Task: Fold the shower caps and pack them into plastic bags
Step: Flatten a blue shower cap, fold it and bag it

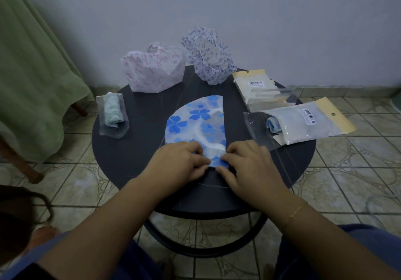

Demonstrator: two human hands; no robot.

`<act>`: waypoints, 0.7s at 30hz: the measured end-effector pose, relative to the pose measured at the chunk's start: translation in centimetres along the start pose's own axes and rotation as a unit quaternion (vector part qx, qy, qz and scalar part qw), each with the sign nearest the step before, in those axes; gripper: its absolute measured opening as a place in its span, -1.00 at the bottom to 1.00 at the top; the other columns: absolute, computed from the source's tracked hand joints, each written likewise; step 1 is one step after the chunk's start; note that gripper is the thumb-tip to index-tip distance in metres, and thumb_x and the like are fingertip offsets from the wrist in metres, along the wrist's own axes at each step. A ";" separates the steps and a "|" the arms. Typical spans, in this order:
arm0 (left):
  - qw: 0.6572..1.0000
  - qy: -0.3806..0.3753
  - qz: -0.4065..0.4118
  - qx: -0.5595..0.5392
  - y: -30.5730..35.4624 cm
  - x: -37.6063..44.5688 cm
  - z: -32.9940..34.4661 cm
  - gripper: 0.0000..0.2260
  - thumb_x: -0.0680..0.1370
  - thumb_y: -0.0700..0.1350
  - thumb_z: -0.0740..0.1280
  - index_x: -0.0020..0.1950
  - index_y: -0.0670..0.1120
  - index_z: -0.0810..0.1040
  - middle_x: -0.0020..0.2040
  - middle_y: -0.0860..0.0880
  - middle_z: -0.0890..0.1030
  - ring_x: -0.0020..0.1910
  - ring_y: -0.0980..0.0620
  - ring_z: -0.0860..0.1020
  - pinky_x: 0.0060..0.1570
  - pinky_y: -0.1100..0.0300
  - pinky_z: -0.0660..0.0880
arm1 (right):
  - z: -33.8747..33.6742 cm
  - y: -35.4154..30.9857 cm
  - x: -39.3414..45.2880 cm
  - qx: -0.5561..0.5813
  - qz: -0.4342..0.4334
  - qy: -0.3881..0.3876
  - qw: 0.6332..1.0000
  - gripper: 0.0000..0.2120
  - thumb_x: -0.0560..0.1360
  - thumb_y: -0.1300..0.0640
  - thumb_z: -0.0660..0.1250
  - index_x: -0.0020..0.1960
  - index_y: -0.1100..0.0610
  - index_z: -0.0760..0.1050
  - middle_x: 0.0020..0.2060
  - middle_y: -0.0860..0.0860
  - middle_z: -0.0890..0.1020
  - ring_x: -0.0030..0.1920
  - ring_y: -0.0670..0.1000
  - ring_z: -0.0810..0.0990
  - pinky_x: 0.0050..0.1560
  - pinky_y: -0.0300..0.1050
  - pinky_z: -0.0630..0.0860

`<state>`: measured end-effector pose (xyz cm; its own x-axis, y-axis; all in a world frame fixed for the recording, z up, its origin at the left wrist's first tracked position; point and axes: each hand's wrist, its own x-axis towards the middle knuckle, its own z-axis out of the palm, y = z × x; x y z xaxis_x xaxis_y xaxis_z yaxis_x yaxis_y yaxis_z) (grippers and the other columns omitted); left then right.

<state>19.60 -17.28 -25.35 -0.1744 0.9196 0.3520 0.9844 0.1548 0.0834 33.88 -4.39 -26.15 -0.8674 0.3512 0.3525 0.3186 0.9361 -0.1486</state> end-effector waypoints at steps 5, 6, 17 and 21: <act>0.999 -0.022 -0.010 -0.035 -0.2 0.4 -0.2 -0.68 0.45 0.11 0.17 -0.15 0.06 0.70 -0.21 0.12 0.59 -0.32 0.10 0.56 -0.40 0.28 0.34 | 0.5 0.1 -0.1 0.004 -0.054 0.002 0.999 -0.64 0.40 -0.16 0.16 -0.11 0.03 0.63 -0.17 -0.10 0.61 -0.09 0.00 0.53 -0.13 -0.09 0.26; 0.998 -0.030 -0.012 -0.048 -0.3 0.4 -0.2 -0.67 0.45 0.12 0.16 -0.15 0.04 0.70 -0.21 0.11 0.60 -0.30 0.09 0.56 -0.37 0.25 0.38 | 0.5 0.2 0.0 0.013 -0.054 0.001 0.998 -0.64 0.39 -0.16 0.16 -0.10 0.02 0.63 -0.18 -0.11 0.61 -0.08 -0.01 0.51 -0.12 -0.11 0.27; 0.935 -0.137 -0.218 -0.243 -1.3 0.8 -1.5 -0.87 0.42 0.08 0.45 -0.04 0.18 0.66 -0.19 0.23 0.60 -0.15 0.32 0.51 -0.17 0.45 0.38 | 0.3 0.6 1.7 0.240 0.112 -0.052 0.963 -0.92 0.53 0.01 0.29 0.02 -0.04 0.50 -0.23 -0.18 0.49 0.02 -0.07 0.43 0.04 -0.18 0.20; 0.899 -0.099 -0.312 -0.290 -1.5 1.1 -1.4 -0.95 0.38 0.07 0.48 -0.18 0.18 0.65 -0.14 0.22 0.63 -0.11 0.30 0.54 -0.21 0.50 0.38 | 0.4 0.3 2.1 0.294 0.181 -0.056 0.937 -0.94 0.50 0.03 0.34 -0.08 -0.03 0.46 -0.32 -0.14 0.50 -0.04 0.00 0.51 0.15 0.04 0.41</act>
<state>17.92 -17.06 -23.77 -0.6253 0.7738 -0.1006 0.5090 0.5022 0.6990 31.98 -3.34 -25.84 -0.7887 0.6087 0.0860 0.3627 0.5737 -0.7343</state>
